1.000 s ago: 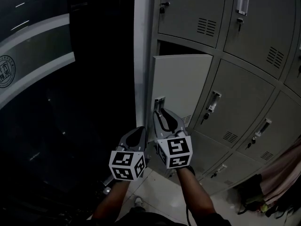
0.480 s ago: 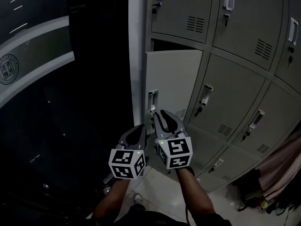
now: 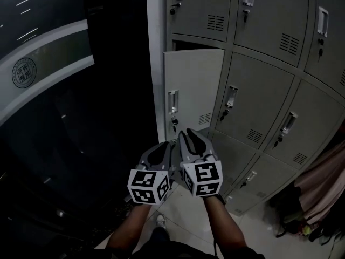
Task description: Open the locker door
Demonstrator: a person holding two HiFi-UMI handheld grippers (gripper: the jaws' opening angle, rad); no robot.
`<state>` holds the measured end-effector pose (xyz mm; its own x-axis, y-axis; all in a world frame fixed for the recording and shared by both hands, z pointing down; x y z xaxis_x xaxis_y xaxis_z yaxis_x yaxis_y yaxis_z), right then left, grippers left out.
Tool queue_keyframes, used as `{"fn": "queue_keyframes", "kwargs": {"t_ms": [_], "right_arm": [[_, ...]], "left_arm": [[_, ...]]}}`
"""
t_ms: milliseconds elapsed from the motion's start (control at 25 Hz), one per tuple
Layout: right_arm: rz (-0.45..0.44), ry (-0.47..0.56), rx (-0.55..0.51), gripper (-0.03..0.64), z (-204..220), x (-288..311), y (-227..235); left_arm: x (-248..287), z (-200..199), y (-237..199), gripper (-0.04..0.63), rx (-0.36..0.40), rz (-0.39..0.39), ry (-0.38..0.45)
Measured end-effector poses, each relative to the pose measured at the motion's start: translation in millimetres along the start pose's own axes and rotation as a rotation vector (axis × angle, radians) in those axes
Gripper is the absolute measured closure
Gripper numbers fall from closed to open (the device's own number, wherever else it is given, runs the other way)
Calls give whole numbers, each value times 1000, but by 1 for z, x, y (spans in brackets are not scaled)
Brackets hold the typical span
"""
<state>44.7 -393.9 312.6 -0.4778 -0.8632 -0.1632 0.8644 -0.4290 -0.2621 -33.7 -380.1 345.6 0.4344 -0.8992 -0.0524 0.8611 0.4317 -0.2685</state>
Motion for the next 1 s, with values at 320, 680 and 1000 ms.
{"fn": "queue_keyframes", "kwargs": {"t_ms": [320, 680, 1000], "right_arm": [[5, -9, 1, 555, -9, -52, -15], [18, -12, 15, 592, -20, -90, -47], [48, -21, 43, 617, -30, -121, -100]], "left_arm": [[-39, 6, 30, 589, 10, -9, -25], [-79, 0, 45, 591, 22, 18, -18], [-134, -5, 36, 591, 28, 47, -21]]}}
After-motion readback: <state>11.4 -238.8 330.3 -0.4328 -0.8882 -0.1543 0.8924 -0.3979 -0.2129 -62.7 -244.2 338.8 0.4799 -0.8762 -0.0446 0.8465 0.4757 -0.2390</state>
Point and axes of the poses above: the fingertips, and each gripper's own axes: x forward along the fingers, y to its right, z out of its underside, the point moved 3 cm from there along -x, backward along the fingers, and after that the axes turned 10 degrees about -x, right-handed, at the moved point
